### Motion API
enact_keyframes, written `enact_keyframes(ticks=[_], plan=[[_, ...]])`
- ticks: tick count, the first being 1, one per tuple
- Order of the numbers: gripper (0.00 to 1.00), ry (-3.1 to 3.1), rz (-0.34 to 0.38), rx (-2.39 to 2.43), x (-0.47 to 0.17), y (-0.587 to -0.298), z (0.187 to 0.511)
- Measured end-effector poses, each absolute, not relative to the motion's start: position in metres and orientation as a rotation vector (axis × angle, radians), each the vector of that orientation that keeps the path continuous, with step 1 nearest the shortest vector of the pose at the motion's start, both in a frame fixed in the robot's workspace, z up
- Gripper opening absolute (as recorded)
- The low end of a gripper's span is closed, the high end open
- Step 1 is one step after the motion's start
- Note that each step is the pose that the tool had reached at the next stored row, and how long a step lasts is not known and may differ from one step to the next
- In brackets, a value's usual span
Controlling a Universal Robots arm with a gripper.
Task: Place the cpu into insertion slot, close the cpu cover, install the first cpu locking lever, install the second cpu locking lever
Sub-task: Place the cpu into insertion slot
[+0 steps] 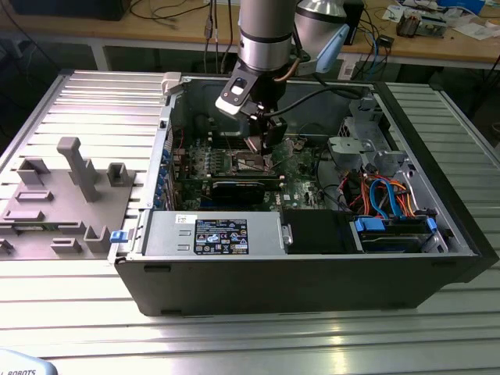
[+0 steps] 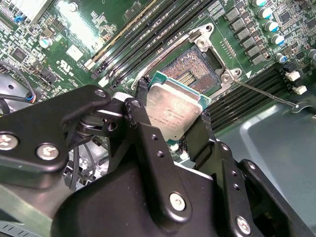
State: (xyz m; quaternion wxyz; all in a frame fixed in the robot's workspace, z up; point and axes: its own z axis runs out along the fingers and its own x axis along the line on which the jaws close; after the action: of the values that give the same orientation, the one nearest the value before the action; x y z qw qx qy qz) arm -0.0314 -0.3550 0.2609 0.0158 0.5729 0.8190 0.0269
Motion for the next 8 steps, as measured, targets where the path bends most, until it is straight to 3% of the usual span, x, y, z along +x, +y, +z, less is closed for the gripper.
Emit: enact_keyframes(ticks=[8], plan=[[0.55,2.534,0.083,1.8,-0.0314,-0.355,0.2606]])
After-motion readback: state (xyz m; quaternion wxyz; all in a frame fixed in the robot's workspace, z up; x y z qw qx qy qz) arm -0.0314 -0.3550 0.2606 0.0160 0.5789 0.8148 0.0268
